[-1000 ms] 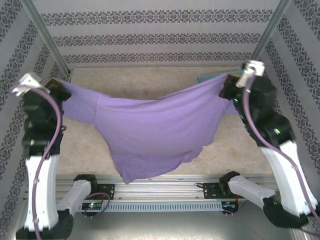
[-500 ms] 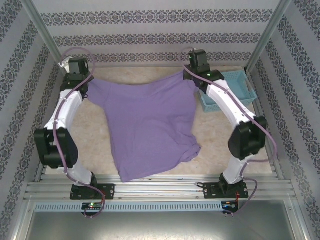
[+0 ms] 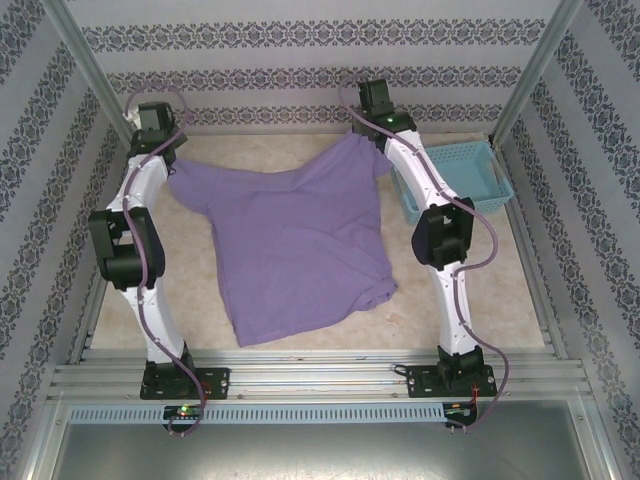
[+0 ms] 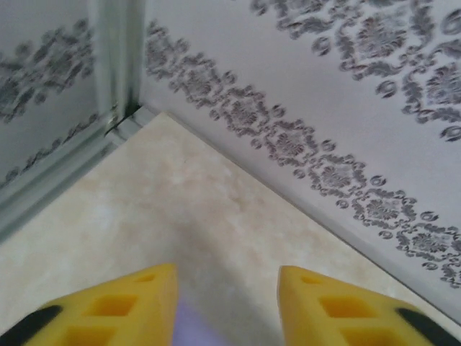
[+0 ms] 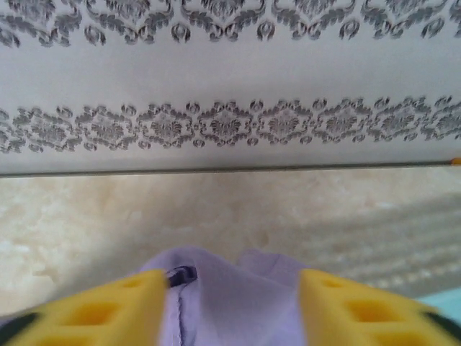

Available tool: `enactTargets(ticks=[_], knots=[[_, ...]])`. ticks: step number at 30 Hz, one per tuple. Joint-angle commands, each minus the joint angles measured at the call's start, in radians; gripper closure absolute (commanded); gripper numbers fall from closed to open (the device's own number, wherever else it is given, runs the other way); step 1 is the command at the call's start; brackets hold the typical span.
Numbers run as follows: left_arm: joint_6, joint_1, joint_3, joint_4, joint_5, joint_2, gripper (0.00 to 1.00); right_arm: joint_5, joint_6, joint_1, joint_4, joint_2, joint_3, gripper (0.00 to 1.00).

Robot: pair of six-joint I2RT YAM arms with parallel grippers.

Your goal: Fold the inside-out t-shirt

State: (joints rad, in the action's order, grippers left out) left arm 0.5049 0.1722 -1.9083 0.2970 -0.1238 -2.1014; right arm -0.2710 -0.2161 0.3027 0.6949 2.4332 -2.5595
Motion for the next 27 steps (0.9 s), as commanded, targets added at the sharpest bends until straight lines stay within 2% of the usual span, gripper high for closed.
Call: enactTargets(ticks=[1, 3, 5, 10, 16, 23, 27], knots=[[-0.009, 0.012, -0.279, 0.379, 0.056, -0.072, 0.31, -0.020, 0.045, 0.000, 0.234, 0.026, -0.154, 0.31], [0.024, 0.013, -0.241, 0.399, 0.112, -0.048, 0.26, -0.018, 0.048, 0.011, 0.260, -0.022, -0.095, 0.30], [0.052, -0.010, -0.152, 0.406, 0.099, 0.008, 0.24, -0.003, 0.031, 0.023, 0.240, -0.111, 0.041, 0.30], [0.089, -0.074, 0.153, 0.233, 0.149, 0.168, 0.21, 0.075, -0.031, 0.062, 0.054, -0.396, 0.535, 0.28], [0.138, -0.123, 0.461, 0.101, 0.214, 0.306, 0.21, 0.134, -0.125, 0.117, -0.093, -0.640, 1.009, 0.28], [0.203, -0.241, 0.847, 0.018, 0.227, 0.525, 0.22, 0.184, -0.234, 0.165, -0.154, -0.769, 1.351, 0.29], [0.200, -0.330, 0.962, 0.007, 0.197, 0.571, 0.23, 0.198, -0.296, 0.179, -0.208, -0.812, 1.516, 0.30]])
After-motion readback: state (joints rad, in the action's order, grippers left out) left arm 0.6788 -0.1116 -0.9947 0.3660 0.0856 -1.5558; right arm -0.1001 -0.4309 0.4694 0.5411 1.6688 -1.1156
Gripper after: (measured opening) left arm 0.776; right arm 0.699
